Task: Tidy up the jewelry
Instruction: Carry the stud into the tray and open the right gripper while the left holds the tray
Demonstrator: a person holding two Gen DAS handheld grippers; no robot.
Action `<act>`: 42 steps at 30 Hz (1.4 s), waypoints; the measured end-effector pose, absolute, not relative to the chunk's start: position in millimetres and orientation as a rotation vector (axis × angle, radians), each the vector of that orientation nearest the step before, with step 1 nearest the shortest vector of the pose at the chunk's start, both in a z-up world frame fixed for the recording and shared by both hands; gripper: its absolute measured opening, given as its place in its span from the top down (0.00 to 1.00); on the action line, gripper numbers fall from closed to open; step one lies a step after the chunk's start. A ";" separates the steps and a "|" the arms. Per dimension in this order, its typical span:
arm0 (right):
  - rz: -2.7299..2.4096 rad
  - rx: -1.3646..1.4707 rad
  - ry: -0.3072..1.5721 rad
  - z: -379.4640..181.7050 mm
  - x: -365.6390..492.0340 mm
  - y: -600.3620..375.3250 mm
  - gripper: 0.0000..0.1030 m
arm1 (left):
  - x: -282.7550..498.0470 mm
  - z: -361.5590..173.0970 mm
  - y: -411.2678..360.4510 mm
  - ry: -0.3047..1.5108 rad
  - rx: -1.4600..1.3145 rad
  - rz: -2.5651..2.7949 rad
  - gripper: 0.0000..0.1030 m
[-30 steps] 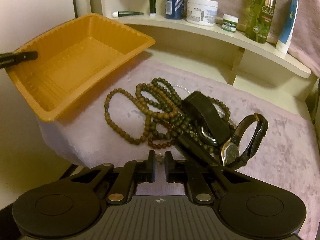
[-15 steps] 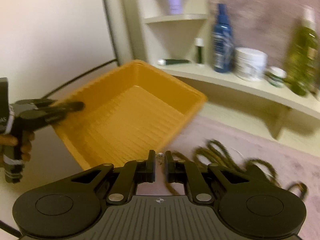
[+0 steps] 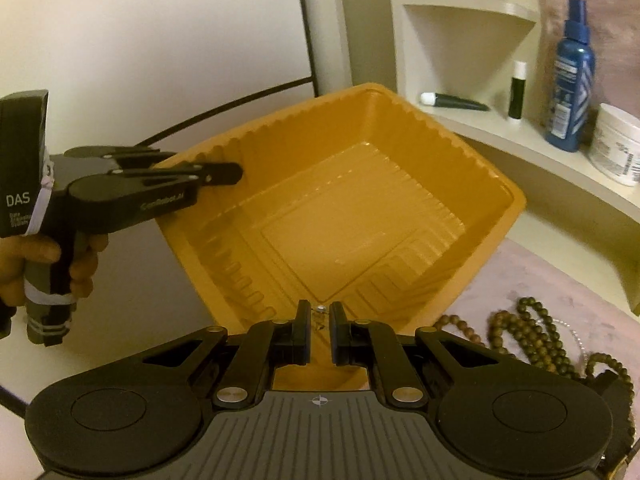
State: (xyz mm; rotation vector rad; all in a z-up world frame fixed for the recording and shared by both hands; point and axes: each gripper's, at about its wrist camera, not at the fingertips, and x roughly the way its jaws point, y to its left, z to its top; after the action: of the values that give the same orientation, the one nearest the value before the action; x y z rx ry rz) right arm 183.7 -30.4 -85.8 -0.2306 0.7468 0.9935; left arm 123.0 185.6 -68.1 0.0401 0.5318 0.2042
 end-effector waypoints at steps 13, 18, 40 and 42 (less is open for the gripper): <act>1.008 -0.248 0.785 -95.0 187.3 -22.0 0.91 | 123.0 -68.0 185.8 0.531 0.041 0.203 0.92; 1.006 -0.242 0.793 -95.8 188.1 -20.5 0.89 | 123.2 -68.0 186.1 0.532 0.041 0.202 0.92; 0.894 -0.074 0.649 -59.4 188.0 -59.8 0.42 | 125.7 -68.2 183.2 0.534 0.061 0.193 0.94; 0.866 -0.066 0.630 -55.9 185.2 -72.7 0.41 | 125.7 -68.3 182.7 0.534 0.063 0.192 0.94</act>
State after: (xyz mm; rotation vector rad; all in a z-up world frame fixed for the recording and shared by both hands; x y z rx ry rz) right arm 185.2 -72.7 -55.9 -0.0660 0.6300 0.8659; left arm 125.7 182.7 -68.3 0.0629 0.5341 0.1915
